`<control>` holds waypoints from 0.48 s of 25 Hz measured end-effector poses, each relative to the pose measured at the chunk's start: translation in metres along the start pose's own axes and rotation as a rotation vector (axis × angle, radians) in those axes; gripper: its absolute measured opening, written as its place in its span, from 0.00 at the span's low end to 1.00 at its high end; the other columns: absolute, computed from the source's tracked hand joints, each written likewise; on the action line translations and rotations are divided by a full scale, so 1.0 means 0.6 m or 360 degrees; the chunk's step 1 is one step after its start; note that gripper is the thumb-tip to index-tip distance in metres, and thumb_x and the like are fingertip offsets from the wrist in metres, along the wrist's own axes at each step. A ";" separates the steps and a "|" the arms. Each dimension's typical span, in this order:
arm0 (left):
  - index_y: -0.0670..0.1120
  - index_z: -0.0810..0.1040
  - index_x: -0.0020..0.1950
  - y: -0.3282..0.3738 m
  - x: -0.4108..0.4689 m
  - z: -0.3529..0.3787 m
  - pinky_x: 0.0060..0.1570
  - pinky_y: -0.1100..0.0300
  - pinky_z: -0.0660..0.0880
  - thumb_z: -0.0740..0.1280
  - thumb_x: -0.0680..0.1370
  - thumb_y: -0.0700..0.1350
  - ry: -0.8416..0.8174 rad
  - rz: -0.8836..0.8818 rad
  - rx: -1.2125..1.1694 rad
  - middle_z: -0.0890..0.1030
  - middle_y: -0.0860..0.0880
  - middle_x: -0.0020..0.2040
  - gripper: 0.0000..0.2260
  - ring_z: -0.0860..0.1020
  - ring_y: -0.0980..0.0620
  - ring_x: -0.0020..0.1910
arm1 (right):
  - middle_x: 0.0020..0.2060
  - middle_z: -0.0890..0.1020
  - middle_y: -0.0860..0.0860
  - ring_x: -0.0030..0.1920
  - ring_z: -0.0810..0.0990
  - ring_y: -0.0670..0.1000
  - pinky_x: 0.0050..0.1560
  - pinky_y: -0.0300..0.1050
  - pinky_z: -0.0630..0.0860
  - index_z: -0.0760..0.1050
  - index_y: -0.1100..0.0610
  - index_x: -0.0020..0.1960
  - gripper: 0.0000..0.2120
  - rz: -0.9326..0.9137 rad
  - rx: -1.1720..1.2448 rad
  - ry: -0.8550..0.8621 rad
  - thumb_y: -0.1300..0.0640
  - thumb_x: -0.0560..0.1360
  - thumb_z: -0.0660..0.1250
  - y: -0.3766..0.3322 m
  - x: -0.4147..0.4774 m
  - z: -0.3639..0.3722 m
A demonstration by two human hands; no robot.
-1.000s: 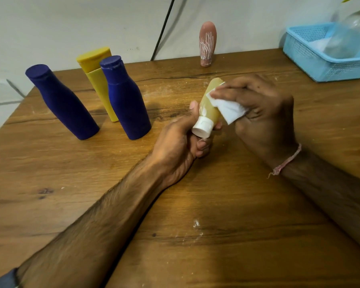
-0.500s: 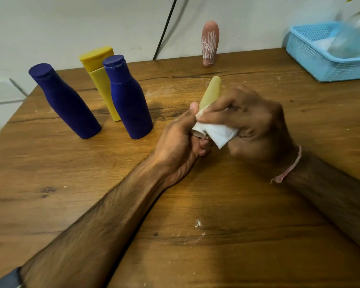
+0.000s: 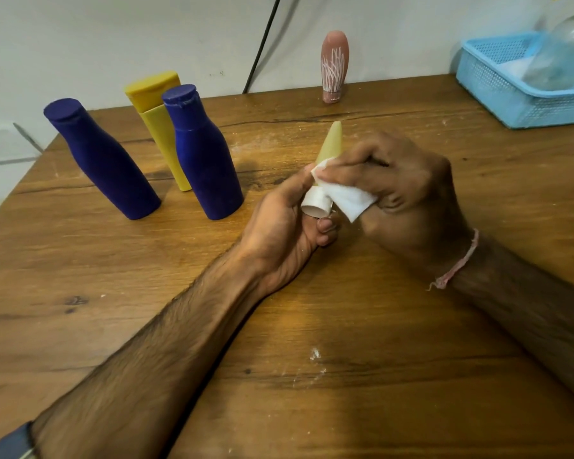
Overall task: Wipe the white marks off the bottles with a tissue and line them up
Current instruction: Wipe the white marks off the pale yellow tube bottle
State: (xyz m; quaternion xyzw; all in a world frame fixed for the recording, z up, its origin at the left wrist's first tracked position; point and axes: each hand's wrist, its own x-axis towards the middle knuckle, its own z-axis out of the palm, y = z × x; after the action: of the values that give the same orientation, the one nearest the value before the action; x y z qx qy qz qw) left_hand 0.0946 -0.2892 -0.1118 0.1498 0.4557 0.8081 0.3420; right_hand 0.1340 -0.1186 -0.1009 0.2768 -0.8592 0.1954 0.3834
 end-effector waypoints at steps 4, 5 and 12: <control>0.40 0.72 0.61 0.001 0.000 -0.003 0.35 0.59 0.63 0.52 0.87 0.50 0.0023 -0.0048 -0.0077 0.72 0.46 0.42 0.16 0.67 0.53 0.34 | 0.43 0.83 0.61 0.44 0.82 0.61 0.41 0.56 0.79 0.86 0.64 0.53 0.10 -0.0002 0.0053 -0.0044 0.66 0.73 0.71 0.003 -0.003 -0.003; 0.41 0.71 0.62 0.002 0.000 -0.002 0.35 0.59 0.63 0.52 0.87 0.50 0.0020 -0.0053 -0.0096 0.72 0.46 0.42 0.15 0.67 0.53 0.34 | 0.43 0.83 0.61 0.44 0.82 0.60 0.40 0.56 0.79 0.85 0.64 0.53 0.09 0.0053 0.0019 0.0021 0.66 0.73 0.71 0.006 -0.001 -0.005; 0.39 0.71 0.66 0.003 -0.001 -0.001 0.48 0.55 0.71 0.52 0.87 0.50 -0.0021 -0.0056 -0.0120 0.74 0.38 0.51 0.18 0.72 0.42 0.45 | 0.45 0.84 0.60 0.46 0.80 0.59 0.46 0.48 0.75 0.86 0.64 0.53 0.13 -0.0104 0.0016 -0.0026 0.69 0.71 0.69 -0.002 0.002 -0.004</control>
State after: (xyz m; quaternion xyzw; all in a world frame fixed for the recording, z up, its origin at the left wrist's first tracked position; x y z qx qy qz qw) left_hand 0.0941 -0.2908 -0.1103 0.1342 0.4252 0.8175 0.3646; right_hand 0.1356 -0.1183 -0.0983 0.3082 -0.8518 0.1847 0.3811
